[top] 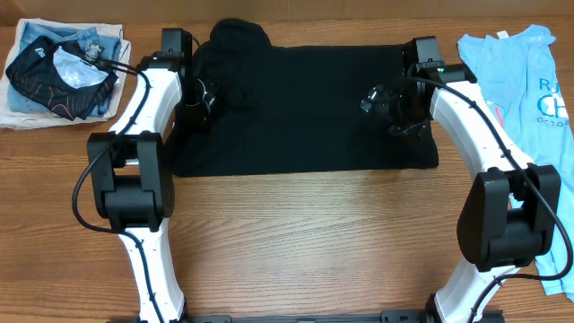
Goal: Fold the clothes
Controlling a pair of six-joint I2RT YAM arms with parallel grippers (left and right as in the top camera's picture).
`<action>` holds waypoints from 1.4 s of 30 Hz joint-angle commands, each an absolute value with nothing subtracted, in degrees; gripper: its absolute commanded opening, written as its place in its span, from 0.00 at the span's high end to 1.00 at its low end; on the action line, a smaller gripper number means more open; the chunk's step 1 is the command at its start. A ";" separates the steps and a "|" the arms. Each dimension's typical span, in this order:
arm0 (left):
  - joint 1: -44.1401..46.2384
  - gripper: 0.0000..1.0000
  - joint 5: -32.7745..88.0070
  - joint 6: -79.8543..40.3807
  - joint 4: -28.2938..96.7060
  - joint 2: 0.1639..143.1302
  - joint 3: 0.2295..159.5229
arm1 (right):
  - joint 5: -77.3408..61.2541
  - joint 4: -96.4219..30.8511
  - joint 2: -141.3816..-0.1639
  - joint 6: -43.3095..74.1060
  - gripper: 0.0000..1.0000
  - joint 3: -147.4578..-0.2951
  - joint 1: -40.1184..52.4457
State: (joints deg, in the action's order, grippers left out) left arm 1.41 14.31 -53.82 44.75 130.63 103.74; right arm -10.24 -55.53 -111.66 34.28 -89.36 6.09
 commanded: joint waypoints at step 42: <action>1.28 0.88 8.54 -25.02 89.73 131.24 131.61 | -8.49 -58.30 -111.28 34.09 0.59 -89.95 6.04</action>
State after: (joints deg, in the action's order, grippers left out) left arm -0.34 7.38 -30.89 87.53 131.28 132.33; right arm -8.97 -58.39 -111.66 33.80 -89.36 6.09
